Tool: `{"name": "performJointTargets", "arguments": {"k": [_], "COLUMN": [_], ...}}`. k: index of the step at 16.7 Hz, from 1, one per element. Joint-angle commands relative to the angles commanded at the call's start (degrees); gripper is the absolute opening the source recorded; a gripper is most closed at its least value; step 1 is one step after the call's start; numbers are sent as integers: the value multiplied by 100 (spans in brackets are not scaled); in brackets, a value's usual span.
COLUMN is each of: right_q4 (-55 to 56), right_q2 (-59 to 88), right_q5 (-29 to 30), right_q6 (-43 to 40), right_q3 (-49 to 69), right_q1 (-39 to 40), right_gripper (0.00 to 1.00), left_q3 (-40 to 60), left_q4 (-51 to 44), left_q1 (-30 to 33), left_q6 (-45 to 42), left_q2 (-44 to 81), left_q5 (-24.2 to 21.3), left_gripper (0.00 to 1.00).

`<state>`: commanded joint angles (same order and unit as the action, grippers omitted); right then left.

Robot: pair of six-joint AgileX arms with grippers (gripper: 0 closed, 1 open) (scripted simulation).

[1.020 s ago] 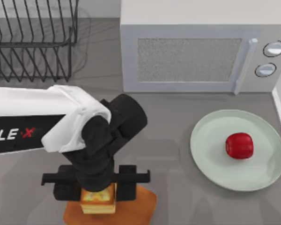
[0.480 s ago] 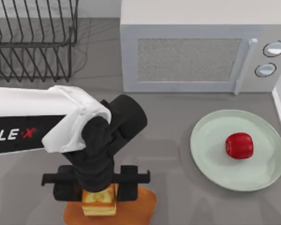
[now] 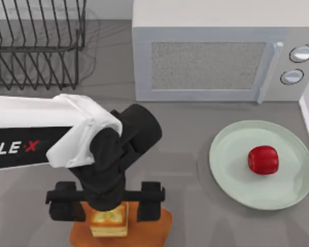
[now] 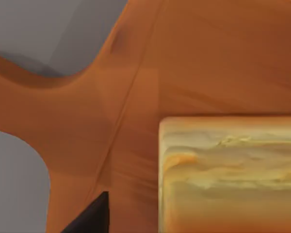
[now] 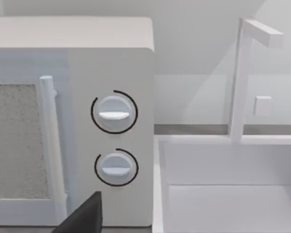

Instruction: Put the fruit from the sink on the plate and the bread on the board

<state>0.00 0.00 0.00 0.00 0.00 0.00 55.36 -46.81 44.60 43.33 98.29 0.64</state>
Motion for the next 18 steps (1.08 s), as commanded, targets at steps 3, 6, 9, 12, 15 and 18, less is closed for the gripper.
{"name": "performJointTargets", "arguments": {"k": [3,6,9,12,15,18], "right_q4": [0,0,0,0,0,0], "right_q2": [0,0,0,0,0,0], "right_q5": [0,0,0,0,0,0], "right_q6": [0,0,0,0,0,0], "right_q3": [0,0,0,0,0,0], "right_q1": [0,0,0,0,0,0], "right_gripper": [100,100,100,100,100,100], "left_q3": [2,-72,-444,-1083,-1923,-2875], "left_q4": [-1,95,446,982,1616,2309], "left_q1": [-1,-85,-403,-913,-1547,-2255], "left_q6": [0,-89,-407,-898,-1504,-2185], "left_q2": [-5,-171,-794,-1903,-3438,-5217], "left_q5": [0,4,9,3,-21,-50], "left_gripper": [100,100,100,100,100,100]}}
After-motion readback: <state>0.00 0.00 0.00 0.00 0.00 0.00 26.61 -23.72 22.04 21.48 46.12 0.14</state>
